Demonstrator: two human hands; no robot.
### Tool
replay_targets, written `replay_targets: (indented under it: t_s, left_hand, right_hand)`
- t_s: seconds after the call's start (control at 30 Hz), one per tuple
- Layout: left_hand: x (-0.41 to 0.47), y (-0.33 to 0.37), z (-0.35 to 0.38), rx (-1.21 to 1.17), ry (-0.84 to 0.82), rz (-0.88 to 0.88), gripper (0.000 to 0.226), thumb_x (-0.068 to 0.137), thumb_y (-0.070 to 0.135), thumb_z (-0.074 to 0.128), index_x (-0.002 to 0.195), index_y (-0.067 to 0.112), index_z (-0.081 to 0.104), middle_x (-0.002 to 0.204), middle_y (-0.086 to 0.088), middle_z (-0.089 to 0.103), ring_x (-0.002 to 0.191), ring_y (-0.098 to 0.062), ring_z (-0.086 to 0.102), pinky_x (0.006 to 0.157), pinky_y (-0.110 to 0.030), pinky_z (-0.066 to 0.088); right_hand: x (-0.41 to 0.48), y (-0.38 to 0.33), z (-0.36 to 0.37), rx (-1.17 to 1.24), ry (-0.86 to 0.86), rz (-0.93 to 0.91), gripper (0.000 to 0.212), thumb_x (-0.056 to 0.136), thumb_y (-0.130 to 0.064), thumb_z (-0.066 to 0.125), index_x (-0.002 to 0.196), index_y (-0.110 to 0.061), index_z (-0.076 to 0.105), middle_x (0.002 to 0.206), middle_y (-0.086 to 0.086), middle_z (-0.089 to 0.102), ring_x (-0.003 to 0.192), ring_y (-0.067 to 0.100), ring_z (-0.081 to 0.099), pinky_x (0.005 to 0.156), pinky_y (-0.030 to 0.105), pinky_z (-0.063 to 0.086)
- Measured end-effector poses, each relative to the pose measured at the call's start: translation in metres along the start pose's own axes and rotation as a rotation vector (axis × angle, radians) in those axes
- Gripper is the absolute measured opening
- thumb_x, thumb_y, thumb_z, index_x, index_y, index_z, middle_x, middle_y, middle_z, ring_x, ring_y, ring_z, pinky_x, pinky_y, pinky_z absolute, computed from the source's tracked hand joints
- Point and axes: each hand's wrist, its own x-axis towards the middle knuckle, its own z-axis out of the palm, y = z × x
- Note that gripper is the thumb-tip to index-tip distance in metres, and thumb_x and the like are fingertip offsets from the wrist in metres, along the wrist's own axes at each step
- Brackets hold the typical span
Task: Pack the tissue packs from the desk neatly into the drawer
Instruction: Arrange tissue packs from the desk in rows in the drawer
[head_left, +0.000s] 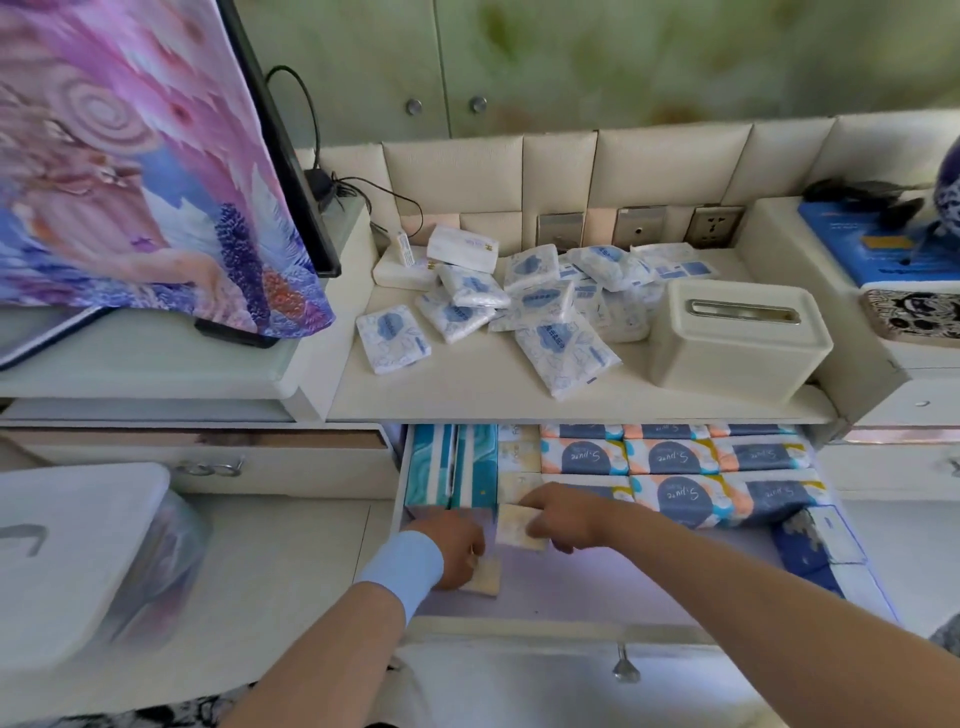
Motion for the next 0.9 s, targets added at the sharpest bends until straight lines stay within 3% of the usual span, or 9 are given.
replay_targets:
  t_s: [0.2, 0.27, 0.33, 0.47, 0.53, 0.6, 0.67, 0.73, 0.9]
  left_hand:
    - [0.018, -0.004, 0.015, 0.045, -0.109, -0.006, 0.079, 0.083, 0.029, 0.075, 0.148, 0.028, 0.031, 0.146, -0.005, 0.046, 0.125, -0.028, 0.053, 0.102, -0.037, 0.046]
    - [0.021, 0.001, 0.013, 0.108, -0.155, 0.007, 0.075, 0.083, 0.031, 0.074, 0.147, 0.023, 0.034, 0.142, -0.006, 0.049, 0.122, -0.028, 0.055, 0.095, -0.036, 0.047]
    - [0.024, 0.007, 0.012, 0.120, -0.195, 0.024, 0.066, 0.084, 0.035, 0.073, 0.141, 0.018, 0.042, 0.135, -0.006, 0.055, 0.117, -0.029, 0.057, 0.088, -0.035, 0.048]
    - [0.029, 0.014, 0.014, 0.025, -0.201, 0.076, 0.046, 0.086, 0.039, 0.069, 0.127, 0.018, 0.063, 0.129, -0.004, 0.062, 0.113, -0.025, 0.059, 0.090, -0.033, 0.049]
    - [0.029, 0.017, 0.010, -0.039, -0.219, 0.082, 0.042, 0.087, 0.039, 0.069, 0.123, 0.018, 0.066, 0.127, -0.003, 0.063, 0.110, -0.024, 0.061, 0.088, -0.031, 0.048]
    - [0.028, 0.019, 0.007, -0.092, -0.249, 0.077, 0.041, 0.086, 0.038, 0.071, 0.122, 0.018, 0.066, 0.125, -0.003, 0.064, 0.099, -0.025, 0.063, 0.085, -0.032, 0.049]
    - [0.027, 0.019, 0.007, -0.155, -0.254, 0.036, 0.049, 0.083, 0.038, 0.074, 0.126, 0.020, 0.060, 0.124, -0.003, 0.062, 0.093, -0.025, 0.063, 0.084, -0.034, 0.051]
    - [0.026, 0.018, 0.010, -0.244, -0.273, -0.011, 0.059, 0.080, 0.040, 0.077, 0.131, 0.024, 0.053, 0.126, -0.002, 0.060, 0.099, -0.024, 0.064, 0.086, -0.034, 0.053]
    - [0.026, 0.019, -0.001, -0.339, -0.354, 0.031, 0.039, 0.091, 0.028, 0.067, 0.128, 0.015, 0.062, 0.119, -0.007, 0.068, 0.085, -0.017, 0.066, 0.081, -0.030, 0.057]
  right_hand:
    - [-0.004, -0.007, -0.012, 0.146, 0.235, -0.071, 0.044, 0.092, -0.005, 0.047, 0.133, -0.016, 0.058, 0.119, 0.003, 0.057, 0.089, 0.014, 0.056, 0.069, 0.025, 0.050]
    - [-0.003, -0.005, -0.015, 0.078, 0.324, -0.076, 0.043, 0.092, -0.009, 0.047, 0.131, -0.022, 0.059, 0.124, 0.000, 0.061, 0.103, 0.016, 0.056, 0.081, 0.026, 0.050]
    - [-0.001, -0.004, -0.017, 0.065, 0.398, -0.053, 0.041, 0.094, -0.015, 0.048, 0.132, -0.026, 0.058, 0.122, -0.003, 0.062, 0.100, 0.013, 0.055, 0.073, 0.018, 0.046]
    - [0.008, -0.004, -0.021, 0.019, 0.479, -0.031, 0.041, 0.100, -0.027, 0.051, 0.140, -0.033, 0.052, 0.127, -0.003, 0.061, 0.094, 0.010, 0.053, 0.058, 0.011, 0.040]
    - [0.012, -0.008, -0.021, -0.018, 0.500, -0.014, 0.043, 0.101, -0.031, 0.051, 0.144, -0.033, 0.048, 0.131, -0.002, 0.058, 0.099, 0.013, 0.056, 0.058, 0.011, 0.041]
    - [0.016, -0.011, -0.019, -0.060, 0.533, -0.027, 0.045, 0.101, -0.029, 0.052, 0.146, -0.028, 0.046, 0.136, 0.002, 0.054, 0.114, 0.019, 0.056, 0.076, 0.019, 0.049]
    - [0.019, -0.013, -0.016, -0.110, 0.606, -0.052, 0.044, 0.101, -0.025, 0.052, 0.144, -0.025, 0.046, 0.141, 0.003, 0.050, 0.122, 0.021, 0.052, 0.091, 0.025, 0.045]
    - [0.022, -0.012, -0.014, -0.132, 0.684, -0.048, 0.043, 0.100, -0.022, 0.053, 0.142, -0.027, 0.046, 0.141, -0.002, 0.048, 0.121, 0.019, 0.053, 0.086, 0.024, 0.044]
    - [0.026, -0.001, -0.016, -0.432, 0.635, -0.098, 0.024, 0.097, -0.023, 0.055, 0.121, -0.023, 0.059, 0.130, -0.003, 0.047, 0.097, 0.016, 0.060, 0.070, 0.024, 0.046]
